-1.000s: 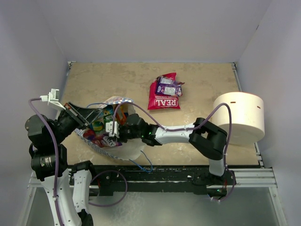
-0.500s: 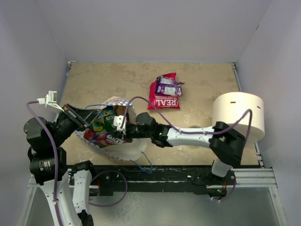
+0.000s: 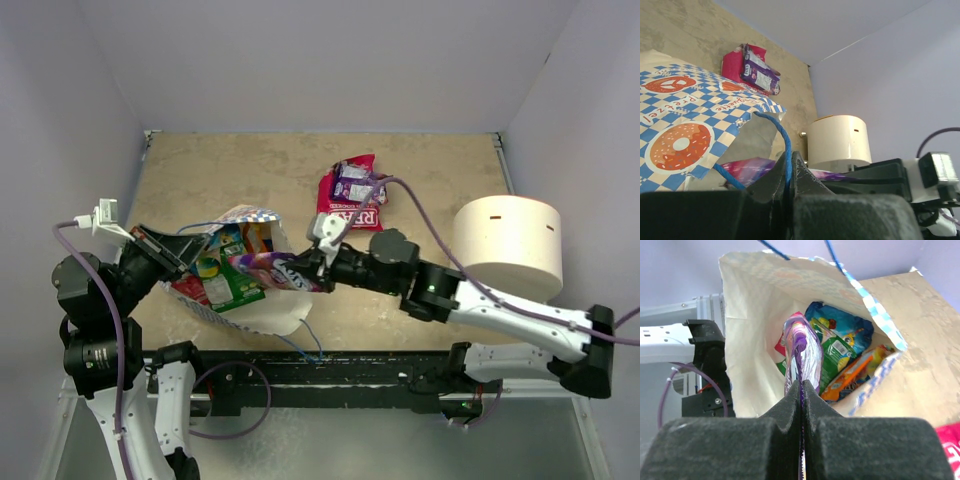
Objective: Take the snacks out of the paper bag
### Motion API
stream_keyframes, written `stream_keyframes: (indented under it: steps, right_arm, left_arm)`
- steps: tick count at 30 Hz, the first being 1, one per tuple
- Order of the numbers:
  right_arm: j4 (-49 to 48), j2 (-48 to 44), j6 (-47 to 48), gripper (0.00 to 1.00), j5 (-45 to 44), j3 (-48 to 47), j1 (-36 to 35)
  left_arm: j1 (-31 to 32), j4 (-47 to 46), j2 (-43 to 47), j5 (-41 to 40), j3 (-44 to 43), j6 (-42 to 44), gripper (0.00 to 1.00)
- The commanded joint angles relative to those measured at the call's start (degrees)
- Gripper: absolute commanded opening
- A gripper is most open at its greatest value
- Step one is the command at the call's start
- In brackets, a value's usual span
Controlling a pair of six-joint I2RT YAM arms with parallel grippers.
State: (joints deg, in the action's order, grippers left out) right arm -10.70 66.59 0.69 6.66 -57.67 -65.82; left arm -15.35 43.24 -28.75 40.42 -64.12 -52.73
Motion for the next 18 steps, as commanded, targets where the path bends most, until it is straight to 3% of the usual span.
stream_keyframes:
  steps: [1,8,14,16,18]
  right_arm:
    - [12.0,-8.4,-4.9,0.0,-7.5,-5.1,0.2]
    - [26.4,-17.3,-8.4,0.0,-26.5,-12.3,0.3]
    - [36.4,-14.8,-16.8,0.0,-49.0,-15.6,0.3]
    - [39.4,-12.1,-19.4,0.0,-50.4,-15.9,0.9]
    - [39.7,-9.4,-20.7,0.0,-46.2,-15.4,3.2]
  left_arm:
    - [-0.1,-0.1,0.4,-2.0,-0.5,2.0,0.0]
    - [-0.1,1.3,0.6,-3.2,-1.0,2.6,0.0]
    - [-0.1,0.5,1.4,-4.0,-0.1,-0.1,0.0]
    - [-0.1,-0.6,0.8,-2.9,-0.2,-0.8,0.0]
    - [-0.1,-1.3,0.5,-2.9,-0.7,-1.4,0.0]
